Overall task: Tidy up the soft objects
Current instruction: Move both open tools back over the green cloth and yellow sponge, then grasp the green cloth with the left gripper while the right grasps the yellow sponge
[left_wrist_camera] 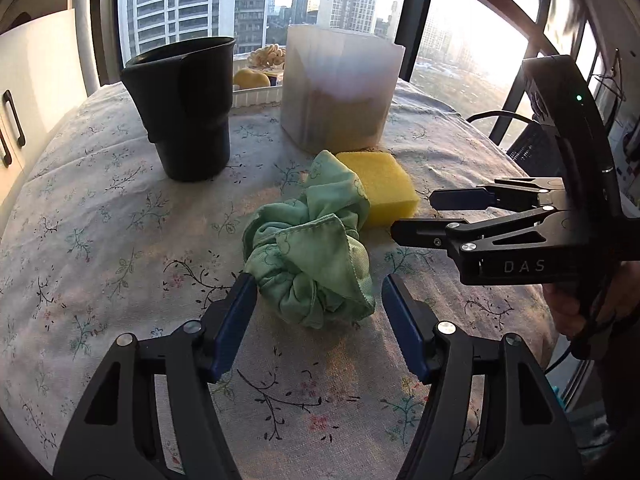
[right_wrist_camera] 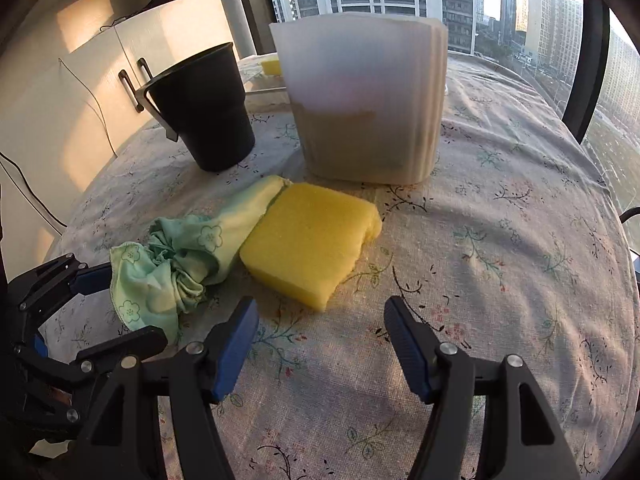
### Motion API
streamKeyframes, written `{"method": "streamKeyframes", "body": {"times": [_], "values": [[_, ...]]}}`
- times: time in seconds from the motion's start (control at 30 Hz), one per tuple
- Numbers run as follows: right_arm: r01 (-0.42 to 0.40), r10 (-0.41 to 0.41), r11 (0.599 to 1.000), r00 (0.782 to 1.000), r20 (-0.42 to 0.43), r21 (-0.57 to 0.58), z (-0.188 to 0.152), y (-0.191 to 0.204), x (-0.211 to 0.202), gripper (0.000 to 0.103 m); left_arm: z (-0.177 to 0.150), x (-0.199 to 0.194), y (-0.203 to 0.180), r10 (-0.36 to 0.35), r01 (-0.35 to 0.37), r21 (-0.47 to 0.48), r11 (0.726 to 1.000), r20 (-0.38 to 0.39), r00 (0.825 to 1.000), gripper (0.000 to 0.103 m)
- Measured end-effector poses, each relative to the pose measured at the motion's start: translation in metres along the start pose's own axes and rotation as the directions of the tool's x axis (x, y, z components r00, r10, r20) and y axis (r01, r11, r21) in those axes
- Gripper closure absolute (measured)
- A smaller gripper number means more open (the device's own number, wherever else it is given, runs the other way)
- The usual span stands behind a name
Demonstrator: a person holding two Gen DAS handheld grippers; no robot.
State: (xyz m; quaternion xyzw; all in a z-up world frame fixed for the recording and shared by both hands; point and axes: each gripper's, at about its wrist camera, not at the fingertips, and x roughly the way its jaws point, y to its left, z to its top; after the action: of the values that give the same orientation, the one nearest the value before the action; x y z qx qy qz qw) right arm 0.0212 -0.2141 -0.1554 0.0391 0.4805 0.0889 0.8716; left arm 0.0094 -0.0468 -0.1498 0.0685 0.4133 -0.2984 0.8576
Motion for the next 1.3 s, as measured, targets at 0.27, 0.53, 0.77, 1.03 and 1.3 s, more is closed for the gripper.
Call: {"method": "streamKeyframes", "body": {"times": [0.27, 0.53, 0.77, 1.03, 1.3], "values": [[-0.004, 0.004, 1.0, 1.0, 0.005, -0.007, 0.017, 0.006, 0.016, 0.035, 0.016, 0.022, 0.014, 0.042, -0.044, -0.072, 0.996, -0.027, 0.999, 0.038], [-0.013, 0.012, 1.0, 1.0, 0.021, 0.014, 0.028, 0.004, 0.023, 0.038, 0.02, 0.029, 0.027, 0.048, -0.051, -0.144, 0.988, -0.024, 0.999, 0.049], [-0.04, 0.038, 0.998, 0.998, 0.047, 0.038, 0.025, 0.001, 0.008, 0.045, 0.019, 0.018, 0.023, 0.067, -0.066, -0.121, 0.99, 0.006, 0.998, 0.058], [-0.018, 0.013, 0.998, 0.996, 0.086, 0.054, 0.018, -0.004, -0.021, 0.046, 0.019, -0.004, 0.034, 0.071, -0.061, -0.17, 0.984, 0.053, 0.996, 0.059], [0.014, -0.023, 0.997, 0.994, 0.103, 0.082, 0.014, -0.017, -0.037, 0.046, 0.018, -0.015, 0.049, 0.116, -0.101, -0.204, 0.974, 0.063, 0.991, 0.059]]}}
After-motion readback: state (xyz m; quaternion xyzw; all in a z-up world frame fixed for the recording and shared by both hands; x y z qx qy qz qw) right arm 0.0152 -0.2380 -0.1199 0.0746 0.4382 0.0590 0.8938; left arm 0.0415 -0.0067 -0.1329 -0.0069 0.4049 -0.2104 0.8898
